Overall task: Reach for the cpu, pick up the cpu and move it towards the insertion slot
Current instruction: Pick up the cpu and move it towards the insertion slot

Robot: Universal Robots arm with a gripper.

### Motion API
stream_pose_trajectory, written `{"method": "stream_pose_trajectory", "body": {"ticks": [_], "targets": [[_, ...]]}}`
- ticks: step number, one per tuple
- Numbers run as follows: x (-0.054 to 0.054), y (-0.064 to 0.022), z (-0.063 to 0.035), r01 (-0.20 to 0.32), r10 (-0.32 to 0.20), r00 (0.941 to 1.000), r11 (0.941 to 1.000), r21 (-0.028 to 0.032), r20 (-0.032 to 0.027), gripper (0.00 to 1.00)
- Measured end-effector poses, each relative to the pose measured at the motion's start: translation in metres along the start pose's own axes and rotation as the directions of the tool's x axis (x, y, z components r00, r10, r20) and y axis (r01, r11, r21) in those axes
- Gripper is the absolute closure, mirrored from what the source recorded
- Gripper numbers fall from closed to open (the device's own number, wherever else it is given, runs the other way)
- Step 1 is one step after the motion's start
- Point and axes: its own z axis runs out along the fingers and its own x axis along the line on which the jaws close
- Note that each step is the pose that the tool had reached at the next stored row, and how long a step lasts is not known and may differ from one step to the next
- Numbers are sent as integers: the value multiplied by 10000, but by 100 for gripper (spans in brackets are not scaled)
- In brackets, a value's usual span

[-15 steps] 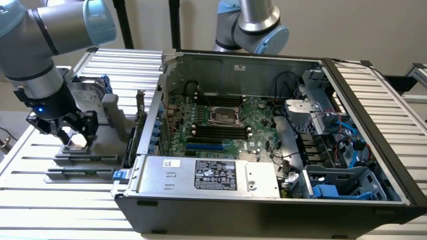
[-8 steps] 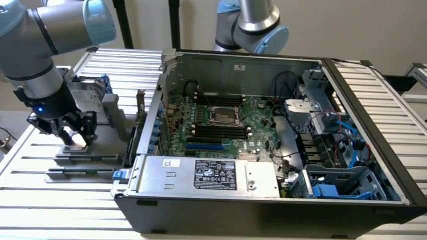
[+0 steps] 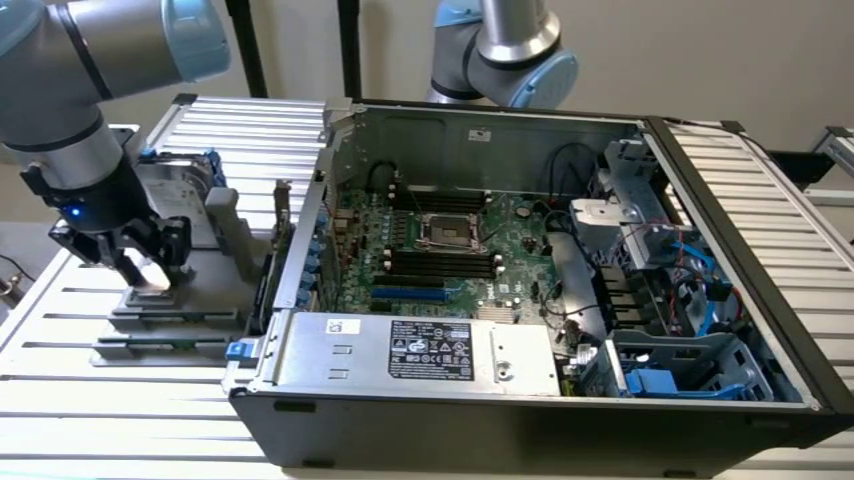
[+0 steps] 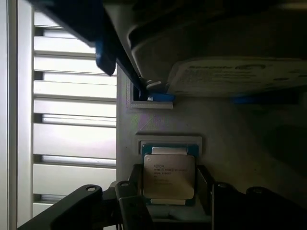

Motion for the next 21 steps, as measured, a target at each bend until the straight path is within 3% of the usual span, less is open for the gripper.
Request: {"method": "stream_pose_trajectory", "body": {"ticks": [13, 21], "targets": [[-44, 4, -556, 0, 0, 9999, 10000, -5, -107, 45], [-184, 2, -922, -2, 2, 9998, 10000, -8, -175, 45]]}}
